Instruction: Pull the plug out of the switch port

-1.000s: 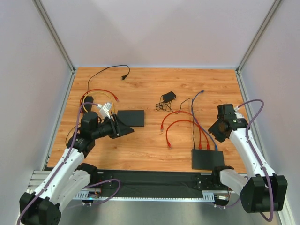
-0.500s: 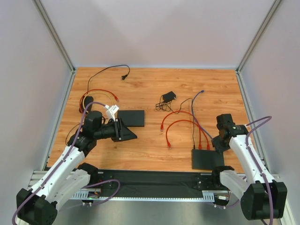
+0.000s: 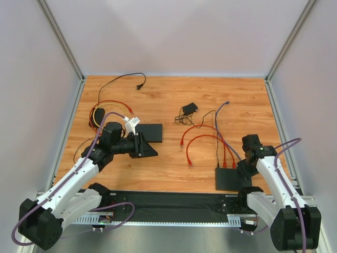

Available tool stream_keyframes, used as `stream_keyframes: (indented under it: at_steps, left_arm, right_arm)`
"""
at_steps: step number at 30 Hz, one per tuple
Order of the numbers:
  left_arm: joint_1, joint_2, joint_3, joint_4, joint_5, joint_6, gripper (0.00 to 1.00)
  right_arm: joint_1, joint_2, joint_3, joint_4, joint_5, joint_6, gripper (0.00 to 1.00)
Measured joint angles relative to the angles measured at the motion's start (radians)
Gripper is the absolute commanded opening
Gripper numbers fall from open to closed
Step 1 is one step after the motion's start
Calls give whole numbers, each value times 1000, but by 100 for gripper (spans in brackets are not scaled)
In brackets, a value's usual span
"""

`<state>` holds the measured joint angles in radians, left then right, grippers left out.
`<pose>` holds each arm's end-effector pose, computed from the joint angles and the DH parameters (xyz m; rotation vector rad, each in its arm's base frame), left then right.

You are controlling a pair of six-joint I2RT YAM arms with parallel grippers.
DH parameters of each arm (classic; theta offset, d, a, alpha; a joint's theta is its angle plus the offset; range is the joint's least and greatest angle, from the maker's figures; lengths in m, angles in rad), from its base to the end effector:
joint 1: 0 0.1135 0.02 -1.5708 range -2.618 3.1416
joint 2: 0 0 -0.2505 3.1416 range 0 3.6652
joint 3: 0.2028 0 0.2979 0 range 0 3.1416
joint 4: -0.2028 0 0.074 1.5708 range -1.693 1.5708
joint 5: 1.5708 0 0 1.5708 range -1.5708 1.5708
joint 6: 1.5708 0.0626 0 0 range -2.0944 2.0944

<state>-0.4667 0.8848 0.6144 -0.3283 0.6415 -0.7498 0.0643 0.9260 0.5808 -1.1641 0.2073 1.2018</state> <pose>0.2163 -0.1509 0.2172 0.0765 2.3744 -1.3444 0.1731 -0.0018 0.1364 1.6040 2.4917 -0.1946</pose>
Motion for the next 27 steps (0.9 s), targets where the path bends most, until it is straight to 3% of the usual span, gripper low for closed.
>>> stream_keyframes:
  at_steps: [27]
  left_arm:
    - [-36, 154, 58, 55, -40, -12, 46]
  right_arm:
    - [18, 193, 34, 23, -35, -63, 0]
